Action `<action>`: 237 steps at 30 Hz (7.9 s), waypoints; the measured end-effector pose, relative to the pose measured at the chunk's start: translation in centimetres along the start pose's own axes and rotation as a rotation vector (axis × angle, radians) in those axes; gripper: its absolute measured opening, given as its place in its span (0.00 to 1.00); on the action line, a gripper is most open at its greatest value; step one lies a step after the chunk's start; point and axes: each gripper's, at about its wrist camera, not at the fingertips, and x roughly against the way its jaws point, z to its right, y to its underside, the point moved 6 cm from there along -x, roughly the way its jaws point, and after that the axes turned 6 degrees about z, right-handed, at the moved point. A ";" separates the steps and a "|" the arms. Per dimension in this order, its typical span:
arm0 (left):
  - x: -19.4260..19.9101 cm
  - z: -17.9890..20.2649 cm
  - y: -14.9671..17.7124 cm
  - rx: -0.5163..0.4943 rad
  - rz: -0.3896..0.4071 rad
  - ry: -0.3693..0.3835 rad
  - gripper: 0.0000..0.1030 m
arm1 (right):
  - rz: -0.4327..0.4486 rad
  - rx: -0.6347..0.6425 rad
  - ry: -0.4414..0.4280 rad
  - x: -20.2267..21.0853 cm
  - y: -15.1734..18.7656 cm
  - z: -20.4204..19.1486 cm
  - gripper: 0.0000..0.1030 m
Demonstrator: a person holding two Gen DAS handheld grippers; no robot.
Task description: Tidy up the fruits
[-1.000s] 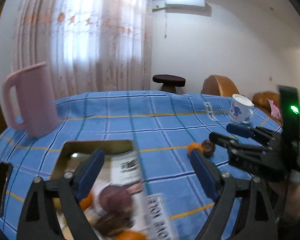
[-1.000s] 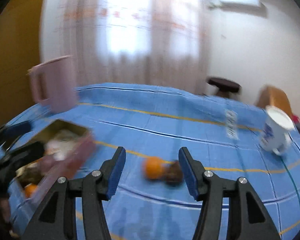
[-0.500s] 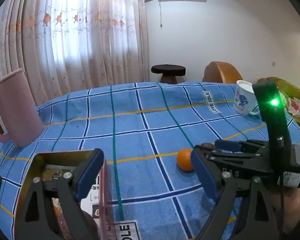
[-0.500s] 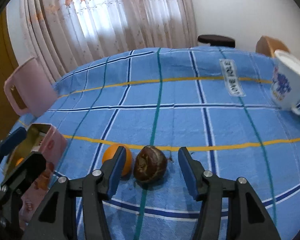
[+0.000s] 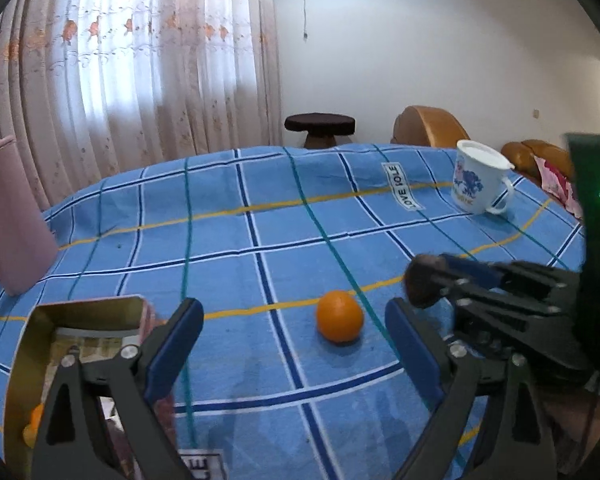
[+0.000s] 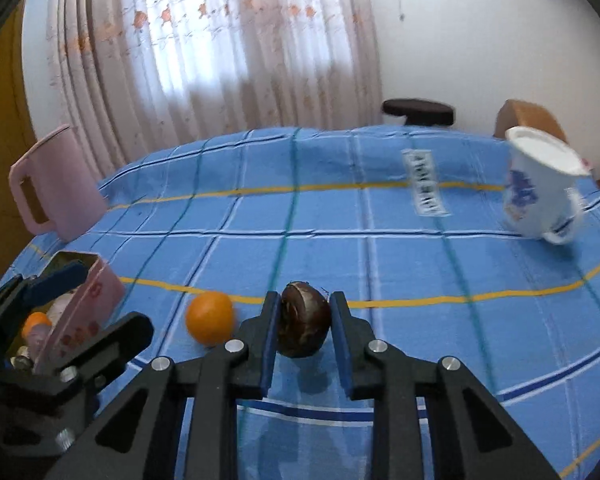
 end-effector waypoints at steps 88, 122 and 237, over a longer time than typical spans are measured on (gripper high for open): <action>8.0 -2.6 -0.4 0.078 0.158 0.064 0.36 | 0.132 0.094 -0.115 7.8 -0.2 -6.2 0.32; 12.7 -12.2 2.6 0.137 0.177 -0.089 0.36 | 0.223 0.238 -0.312 10.4 -1.7 -18.4 0.32; 17.4 -15.7 5.7 0.114 0.192 -0.188 1.00 | 0.242 0.211 -0.246 11.6 0.6 -19.2 0.70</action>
